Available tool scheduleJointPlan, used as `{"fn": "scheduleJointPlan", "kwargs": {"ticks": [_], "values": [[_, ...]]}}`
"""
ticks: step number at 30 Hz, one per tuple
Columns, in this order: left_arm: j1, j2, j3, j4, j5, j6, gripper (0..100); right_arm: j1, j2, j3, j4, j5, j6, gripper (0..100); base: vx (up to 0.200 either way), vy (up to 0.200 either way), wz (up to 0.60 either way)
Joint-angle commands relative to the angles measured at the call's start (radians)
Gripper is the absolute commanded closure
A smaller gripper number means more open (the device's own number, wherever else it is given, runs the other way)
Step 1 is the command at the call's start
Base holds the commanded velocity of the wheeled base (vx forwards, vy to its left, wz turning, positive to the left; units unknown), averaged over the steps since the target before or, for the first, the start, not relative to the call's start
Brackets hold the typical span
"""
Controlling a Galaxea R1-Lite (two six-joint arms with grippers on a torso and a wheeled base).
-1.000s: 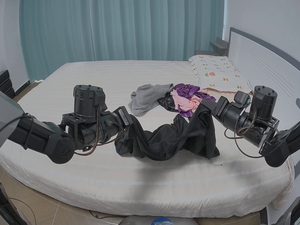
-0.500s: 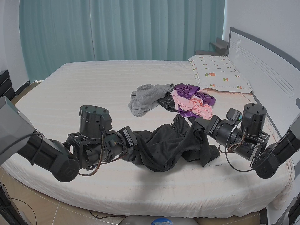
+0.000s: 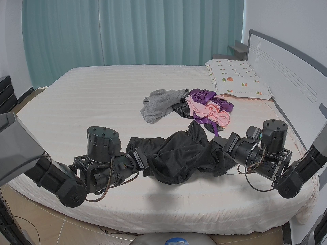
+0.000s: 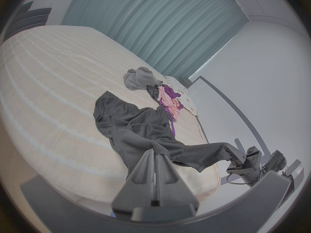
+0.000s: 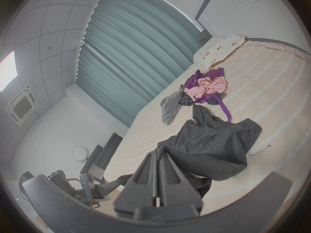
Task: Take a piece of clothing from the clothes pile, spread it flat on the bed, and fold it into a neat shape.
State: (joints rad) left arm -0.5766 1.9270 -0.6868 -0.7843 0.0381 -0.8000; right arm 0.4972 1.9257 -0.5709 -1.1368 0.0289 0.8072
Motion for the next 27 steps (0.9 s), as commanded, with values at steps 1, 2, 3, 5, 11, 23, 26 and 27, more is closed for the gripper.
{"fn": "scheduleJointPlan", "kwargs": {"ticks": [1,2,3,5,11,23,26,27], "values": [[0.000,0.003,0.004,0.002,0.003,-0.001,100,0.003,0.001,0.005,0.000,0.000,0.000,100,0.000,0.000,0.00],[0.000,0.003,0.004,0.002,0.003,-0.001,100,0.003,0.001,0.005,0.000,0.000,0.000,100,0.000,0.000,0.00],[0.000,-0.002,0.012,0.002,0.003,0.001,100,0.003,-0.002,0.005,0.000,0.002,0.000,100,0.000,0.000,0.00],[0.000,-0.002,0.024,0.000,0.002,-0.001,100,0.003,-0.011,0.006,0.000,0.003,0.000,100,0.000,0.000,0.00],[0.004,-0.013,0.023,0.002,0.002,-0.002,100,0.017,-0.013,0.005,0.000,-0.046,-0.011,100,0.000,0.200,0.00],[0.011,-0.054,0.024,0.003,0.000,-0.004,100,0.018,-0.030,0.002,0.000,-0.060,-0.036,100,0.000,0.200,0.00],[0.011,-0.060,0.024,0.003,0.000,-0.005,100,0.018,-0.039,0.003,0.000,-0.084,-0.065,100,0.000,0.200,0.00],[0.011,-0.060,0.024,0.003,0.000,-0.004,100,0.018,-0.040,0.003,0.000,-0.087,-0.066,100,0.000,0.200,0.00]]}}
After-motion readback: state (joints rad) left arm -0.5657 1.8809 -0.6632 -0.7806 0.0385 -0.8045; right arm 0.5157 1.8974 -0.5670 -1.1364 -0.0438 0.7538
